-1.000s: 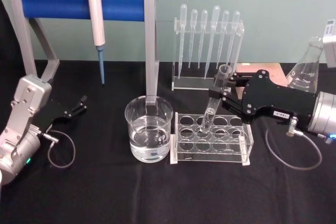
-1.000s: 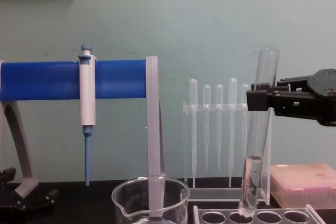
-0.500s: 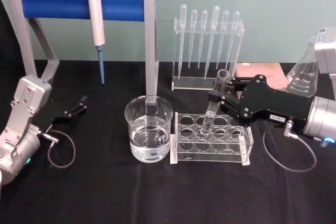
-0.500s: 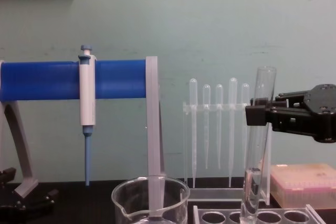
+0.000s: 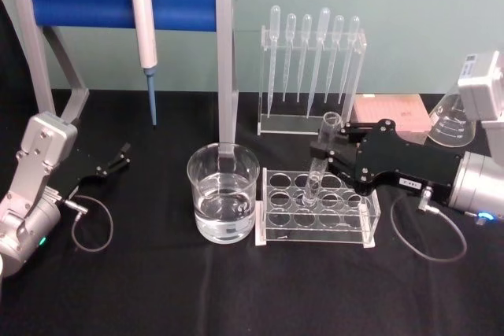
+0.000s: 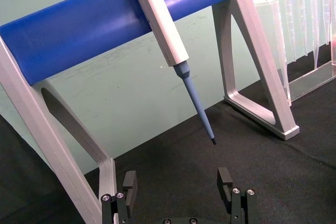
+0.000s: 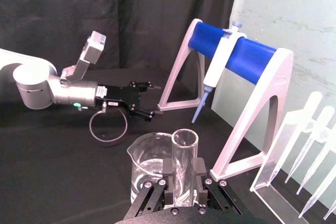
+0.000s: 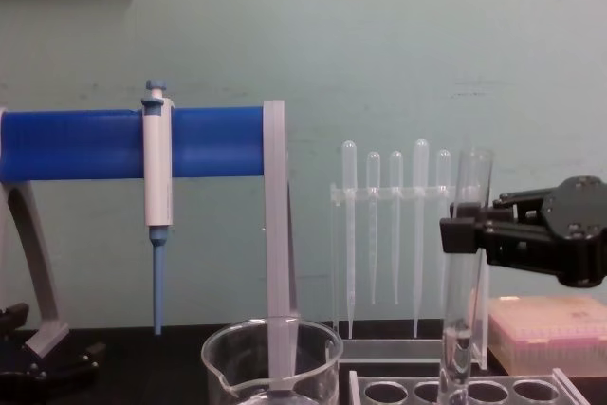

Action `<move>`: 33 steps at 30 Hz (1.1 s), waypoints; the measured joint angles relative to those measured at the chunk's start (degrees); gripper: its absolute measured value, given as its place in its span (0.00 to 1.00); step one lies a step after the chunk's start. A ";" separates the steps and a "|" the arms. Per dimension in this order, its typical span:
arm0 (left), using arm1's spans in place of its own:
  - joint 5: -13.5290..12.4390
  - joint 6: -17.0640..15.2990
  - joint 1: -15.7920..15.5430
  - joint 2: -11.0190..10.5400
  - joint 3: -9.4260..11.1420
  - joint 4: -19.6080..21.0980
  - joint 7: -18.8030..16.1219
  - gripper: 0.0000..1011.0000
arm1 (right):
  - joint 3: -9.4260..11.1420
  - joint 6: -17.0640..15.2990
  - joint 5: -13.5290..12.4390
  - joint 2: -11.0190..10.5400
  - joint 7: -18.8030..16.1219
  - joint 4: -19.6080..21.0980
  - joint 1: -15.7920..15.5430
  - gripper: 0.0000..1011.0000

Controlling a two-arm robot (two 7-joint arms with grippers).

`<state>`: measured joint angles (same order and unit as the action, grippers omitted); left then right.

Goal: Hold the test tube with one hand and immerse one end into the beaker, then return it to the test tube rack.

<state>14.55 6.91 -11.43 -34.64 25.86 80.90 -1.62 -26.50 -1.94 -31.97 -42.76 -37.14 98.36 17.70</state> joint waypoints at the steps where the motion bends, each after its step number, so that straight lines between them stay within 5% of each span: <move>1: 0.00 0.00 0.00 0.00 0.00 0.00 0.00 0.99 | -0.05 0.00 0.14 0.12 0.02 -0.12 0.00 0.23; 33: 0.00 0.00 0.00 0.00 0.00 0.00 0.00 0.99 | -1.64 0.41 3.17 3.30 -0.69 -5.25 0.10 0.23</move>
<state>14.55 6.91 -11.43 -34.65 25.86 80.90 -1.62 -28.13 -1.53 -28.79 -39.46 -37.83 93.11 17.80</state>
